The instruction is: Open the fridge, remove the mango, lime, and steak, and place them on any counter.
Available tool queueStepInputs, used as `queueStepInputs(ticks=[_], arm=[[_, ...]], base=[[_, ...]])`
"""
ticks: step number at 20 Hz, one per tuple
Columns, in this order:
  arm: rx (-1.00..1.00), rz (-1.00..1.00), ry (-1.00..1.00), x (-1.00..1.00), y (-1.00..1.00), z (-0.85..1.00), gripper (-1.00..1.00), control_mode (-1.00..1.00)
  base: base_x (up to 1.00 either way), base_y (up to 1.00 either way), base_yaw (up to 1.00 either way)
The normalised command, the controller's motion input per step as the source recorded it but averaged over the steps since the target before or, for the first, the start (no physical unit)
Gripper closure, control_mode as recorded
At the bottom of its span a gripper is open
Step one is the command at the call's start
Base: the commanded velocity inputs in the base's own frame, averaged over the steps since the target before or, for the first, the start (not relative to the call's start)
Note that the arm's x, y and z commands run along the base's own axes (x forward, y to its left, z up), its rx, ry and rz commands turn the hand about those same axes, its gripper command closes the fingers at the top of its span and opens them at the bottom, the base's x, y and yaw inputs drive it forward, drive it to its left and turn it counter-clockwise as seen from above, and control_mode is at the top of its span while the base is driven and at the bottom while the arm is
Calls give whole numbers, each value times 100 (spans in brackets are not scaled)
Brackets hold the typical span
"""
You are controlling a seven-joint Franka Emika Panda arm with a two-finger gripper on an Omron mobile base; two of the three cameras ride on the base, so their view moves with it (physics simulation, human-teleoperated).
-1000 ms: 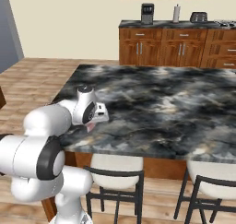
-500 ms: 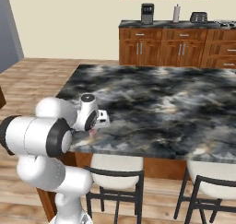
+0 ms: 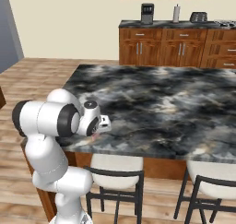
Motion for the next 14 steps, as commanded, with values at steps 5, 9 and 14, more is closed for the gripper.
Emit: queueStepInputs(ticks=[5, 9, 14], arm=[[0, 0, 0, 6, 0, -20, -100, -100], [0, 0, 0, 11, 0, -19, -100, -100], [1, 0, -1, -6, 0, 7, -100, -100]], base=[[0, 0, 0], [0, 0, 0], [0, 0, 0]])
